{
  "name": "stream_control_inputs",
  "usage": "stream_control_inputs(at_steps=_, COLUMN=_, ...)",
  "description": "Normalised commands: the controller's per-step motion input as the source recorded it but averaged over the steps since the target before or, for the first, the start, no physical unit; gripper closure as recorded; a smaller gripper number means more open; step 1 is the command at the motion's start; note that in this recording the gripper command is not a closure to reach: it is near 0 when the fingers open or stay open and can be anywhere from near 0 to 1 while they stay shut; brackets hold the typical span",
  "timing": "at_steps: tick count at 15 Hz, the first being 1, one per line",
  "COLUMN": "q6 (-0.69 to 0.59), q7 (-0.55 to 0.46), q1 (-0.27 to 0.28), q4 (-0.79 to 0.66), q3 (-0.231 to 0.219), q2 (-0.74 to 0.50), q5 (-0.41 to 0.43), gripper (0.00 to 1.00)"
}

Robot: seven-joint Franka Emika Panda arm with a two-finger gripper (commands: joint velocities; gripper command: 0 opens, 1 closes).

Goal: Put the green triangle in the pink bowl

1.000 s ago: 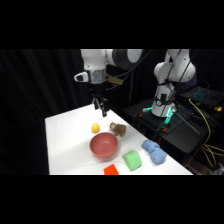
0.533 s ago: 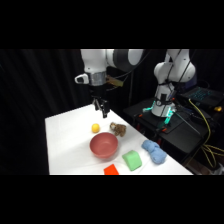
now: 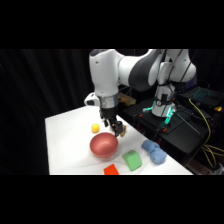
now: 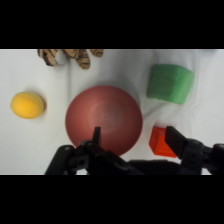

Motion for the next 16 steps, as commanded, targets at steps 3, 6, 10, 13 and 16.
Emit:
stream_control_inputs(at_steps=3, q6=-0.01, q7=0.27, q1=0.201, q4=0.04, q3=0.075, q2=0.07, q5=-0.162, gripper=0.00)
stream_control_inputs(at_steps=6, q6=0.00, q7=0.28, q1=0.182, q4=-0.05, q3=0.054, q2=-0.02, q5=-0.180, gripper=0.00)
stream_control_inputs(at_steps=10, q6=0.07, q7=0.18, q1=0.097, q4=-0.06, q3=0.030, q2=0.02, q5=-0.153, gripper=0.00)
stream_control_inputs(at_steps=13, q6=0.16, q7=-0.01, q1=-0.002, q4=0.00, q3=0.015, q2=0.15, q5=-0.082, gripper=0.00)
stream_control_inputs(at_steps=16, q6=0.17, q7=-0.12, q1=-0.027, q4=0.11, q3=0.009, q2=0.25, q5=-0.029, gripper=0.00)
